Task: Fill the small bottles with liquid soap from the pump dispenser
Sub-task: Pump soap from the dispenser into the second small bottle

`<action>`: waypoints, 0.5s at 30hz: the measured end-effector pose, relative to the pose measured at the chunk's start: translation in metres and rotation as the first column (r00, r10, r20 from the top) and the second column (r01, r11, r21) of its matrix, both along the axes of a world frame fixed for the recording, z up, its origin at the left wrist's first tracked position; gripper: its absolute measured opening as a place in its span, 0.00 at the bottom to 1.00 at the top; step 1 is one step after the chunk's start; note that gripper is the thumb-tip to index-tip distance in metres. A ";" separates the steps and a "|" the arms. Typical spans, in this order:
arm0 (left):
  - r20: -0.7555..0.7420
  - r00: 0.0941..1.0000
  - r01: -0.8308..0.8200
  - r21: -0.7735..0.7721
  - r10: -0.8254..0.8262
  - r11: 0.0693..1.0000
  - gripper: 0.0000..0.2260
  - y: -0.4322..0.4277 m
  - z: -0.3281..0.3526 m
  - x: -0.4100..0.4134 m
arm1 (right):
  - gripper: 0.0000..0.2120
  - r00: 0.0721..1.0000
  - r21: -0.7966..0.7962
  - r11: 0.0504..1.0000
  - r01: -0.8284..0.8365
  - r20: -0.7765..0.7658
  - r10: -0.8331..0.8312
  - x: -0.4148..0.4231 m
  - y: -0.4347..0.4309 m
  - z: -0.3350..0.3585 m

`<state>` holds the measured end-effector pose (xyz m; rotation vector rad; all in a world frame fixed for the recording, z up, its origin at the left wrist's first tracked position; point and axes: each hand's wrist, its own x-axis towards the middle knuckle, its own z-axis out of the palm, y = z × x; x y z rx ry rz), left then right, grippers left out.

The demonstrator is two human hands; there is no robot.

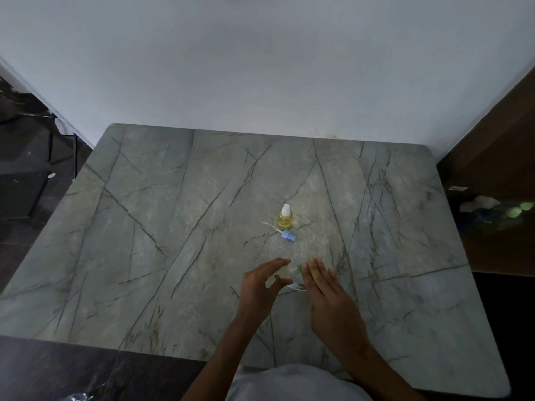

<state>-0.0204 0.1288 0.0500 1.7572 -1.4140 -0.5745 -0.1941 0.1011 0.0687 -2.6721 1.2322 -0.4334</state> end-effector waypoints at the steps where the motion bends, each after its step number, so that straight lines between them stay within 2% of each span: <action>1: -0.003 1.000 -0.003 -0.005 0.003 1.000 0.19 0.000 0.001 -0.001 | 0.28 1.000 0.006 1.000 0.006 0.011 -0.006 0.000 0.000 0.002; 15: -0.017 1.000 0.006 -0.003 -0.006 1.000 0.19 -0.002 0.004 -0.004 | 0.26 0.998 -0.003 1.000 -0.001 0.071 0.001 -0.002 -0.001 0.003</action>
